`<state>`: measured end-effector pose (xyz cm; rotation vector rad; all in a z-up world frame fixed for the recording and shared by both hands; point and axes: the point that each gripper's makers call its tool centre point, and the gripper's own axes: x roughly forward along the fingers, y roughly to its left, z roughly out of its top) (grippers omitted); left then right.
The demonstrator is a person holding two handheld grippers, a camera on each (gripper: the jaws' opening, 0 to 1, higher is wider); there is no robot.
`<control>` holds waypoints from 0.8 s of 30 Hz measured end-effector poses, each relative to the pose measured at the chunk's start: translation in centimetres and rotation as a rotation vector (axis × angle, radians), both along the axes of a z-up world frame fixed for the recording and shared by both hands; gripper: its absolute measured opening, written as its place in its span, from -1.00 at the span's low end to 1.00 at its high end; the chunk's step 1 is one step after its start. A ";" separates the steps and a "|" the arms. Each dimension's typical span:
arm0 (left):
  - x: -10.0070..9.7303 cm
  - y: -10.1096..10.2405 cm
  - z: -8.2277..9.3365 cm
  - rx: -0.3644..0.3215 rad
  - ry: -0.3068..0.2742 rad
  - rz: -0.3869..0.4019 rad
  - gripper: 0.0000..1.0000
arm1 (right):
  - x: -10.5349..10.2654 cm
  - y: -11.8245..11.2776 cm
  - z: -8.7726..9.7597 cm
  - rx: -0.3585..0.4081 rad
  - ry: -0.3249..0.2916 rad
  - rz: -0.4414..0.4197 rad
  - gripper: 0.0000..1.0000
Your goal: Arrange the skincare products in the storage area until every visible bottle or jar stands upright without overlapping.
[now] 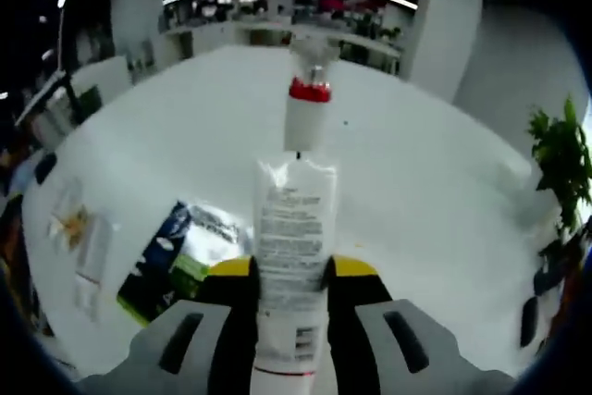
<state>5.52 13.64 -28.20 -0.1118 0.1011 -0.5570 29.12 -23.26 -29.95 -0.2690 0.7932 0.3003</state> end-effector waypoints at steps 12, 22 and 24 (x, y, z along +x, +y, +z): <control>0.1 -2.3 0.4 -0.010 -0.002 -0.033 0.89 | -0.5 3.6 7.3 0.029 -0.338 0.093 -0.49; 1.5 -3.9 1.0 0.023 0.002 -0.078 0.89 | -2.9 10.7 13.6 0.160 -0.674 0.176 -0.48; 1.7 -4.1 1.4 0.028 -0.005 -0.081 0.89 | -3.1 11.5 13.7 0.167 -0.687 0.181 -0.48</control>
